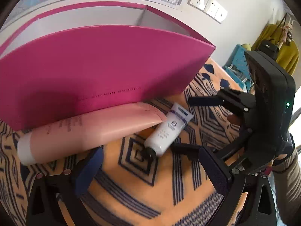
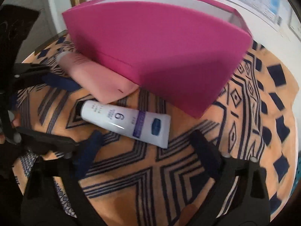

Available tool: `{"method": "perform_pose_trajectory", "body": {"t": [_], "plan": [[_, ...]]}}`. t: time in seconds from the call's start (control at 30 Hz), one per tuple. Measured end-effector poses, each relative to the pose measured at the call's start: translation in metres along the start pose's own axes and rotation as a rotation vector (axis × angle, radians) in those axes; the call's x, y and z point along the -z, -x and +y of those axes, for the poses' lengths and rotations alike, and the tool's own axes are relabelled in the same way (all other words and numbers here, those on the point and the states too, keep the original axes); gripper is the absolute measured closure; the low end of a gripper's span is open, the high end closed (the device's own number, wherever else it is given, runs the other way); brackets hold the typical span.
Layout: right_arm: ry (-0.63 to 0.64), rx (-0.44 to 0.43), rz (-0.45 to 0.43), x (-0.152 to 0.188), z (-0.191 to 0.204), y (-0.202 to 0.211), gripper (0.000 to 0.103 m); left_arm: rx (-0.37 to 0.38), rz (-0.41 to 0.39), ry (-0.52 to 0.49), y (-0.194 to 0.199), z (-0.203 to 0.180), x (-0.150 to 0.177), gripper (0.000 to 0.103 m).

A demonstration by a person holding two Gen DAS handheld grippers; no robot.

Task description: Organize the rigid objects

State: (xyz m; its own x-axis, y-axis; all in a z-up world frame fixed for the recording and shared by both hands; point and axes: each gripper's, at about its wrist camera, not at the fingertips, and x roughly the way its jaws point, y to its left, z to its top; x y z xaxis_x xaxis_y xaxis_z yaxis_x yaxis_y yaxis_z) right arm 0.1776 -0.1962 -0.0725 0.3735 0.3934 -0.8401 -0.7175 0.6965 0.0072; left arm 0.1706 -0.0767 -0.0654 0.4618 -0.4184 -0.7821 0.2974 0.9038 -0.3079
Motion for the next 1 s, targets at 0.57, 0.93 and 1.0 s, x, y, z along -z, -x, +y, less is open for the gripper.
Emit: {"method": "perform_pose_trajectory", "body": {"t": [0.57,0.93,1.0], "plan": [[0.035,-0.027,-0.051,0.005,-0.013,0.009,0.053,0.066,-0.003,-0.018,-0.017,-0.006,-0.020,0.032],[0.105,0.041,-0.067,-0.003,-0.003,0.003,0.087,0.073,-0.040,-0.004,-0.024,-0.011,-0.029,0.051],[0.123,0.053,-0.066,-0.004,0.001,0.001,0.095,0.074,-0.043,-0.012,-0.023,-0.012,-0.029,0.056]]}}
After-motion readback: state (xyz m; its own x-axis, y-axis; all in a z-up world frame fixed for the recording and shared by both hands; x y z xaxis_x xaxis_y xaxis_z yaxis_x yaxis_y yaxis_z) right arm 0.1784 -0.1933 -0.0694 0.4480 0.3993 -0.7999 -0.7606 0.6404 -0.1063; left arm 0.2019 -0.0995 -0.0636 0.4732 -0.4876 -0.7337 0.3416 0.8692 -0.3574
